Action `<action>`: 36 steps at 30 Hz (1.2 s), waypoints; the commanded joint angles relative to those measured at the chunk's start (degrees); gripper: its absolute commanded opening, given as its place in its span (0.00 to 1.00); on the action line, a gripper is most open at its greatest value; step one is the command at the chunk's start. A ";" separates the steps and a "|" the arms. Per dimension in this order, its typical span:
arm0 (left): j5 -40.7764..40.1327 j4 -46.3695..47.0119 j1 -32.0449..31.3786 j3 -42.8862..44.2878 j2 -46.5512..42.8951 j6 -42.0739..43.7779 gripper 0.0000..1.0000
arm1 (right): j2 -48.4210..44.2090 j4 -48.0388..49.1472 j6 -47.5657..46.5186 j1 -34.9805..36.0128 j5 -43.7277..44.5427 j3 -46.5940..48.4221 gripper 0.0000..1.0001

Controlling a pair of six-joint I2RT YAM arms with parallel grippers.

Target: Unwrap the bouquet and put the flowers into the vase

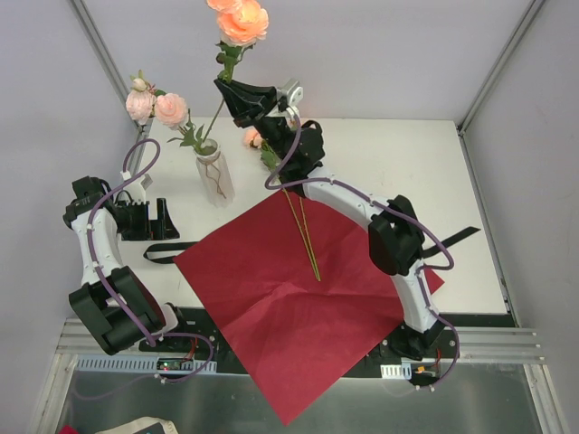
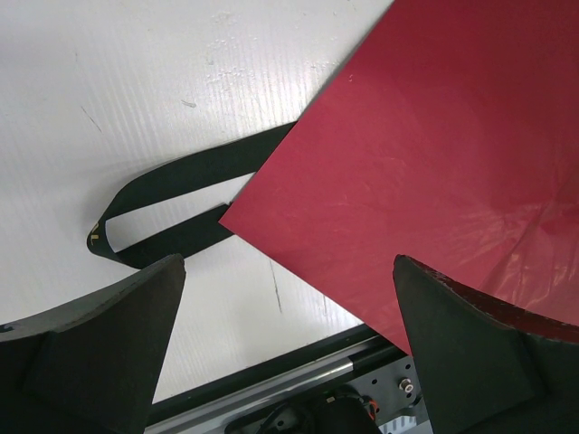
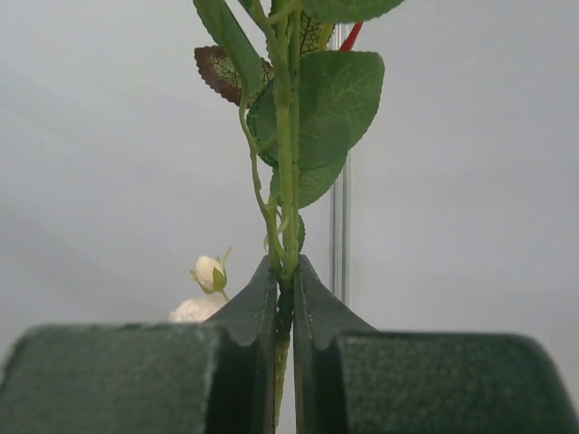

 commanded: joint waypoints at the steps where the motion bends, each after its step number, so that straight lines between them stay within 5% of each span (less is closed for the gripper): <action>1: 1.46 -0.98 0.67 0.78 -1.05 1.38 0.99 | 3.09 0.46 -0.90 -0.02 1.08 2.23 0.01; 13: 1.90 -1.24 0.75 1.05 -0.44 1.55 0.99 | 6.09 -5.95 -1.87 0.42 1.96 2.24 0.01; 20: 1.72 -1.07 0.93 1.05 -0.79 1.55 0.99 | 6.70 -31.09 -0.47 1.83 0.56 10.94 0.03; 32: 1.72 -1.15 1.19 1.31 -0.44 1.20 0.99 | -5.32 -37.25 1.21 -0.37 -1.81 -4.52 0.77; 36: 1.72 -1.07 1.28 1.22 -0.61 1.02 0.99 | -11.12 -44.79 0.25 -1.60 -3.48 -8.73 0.90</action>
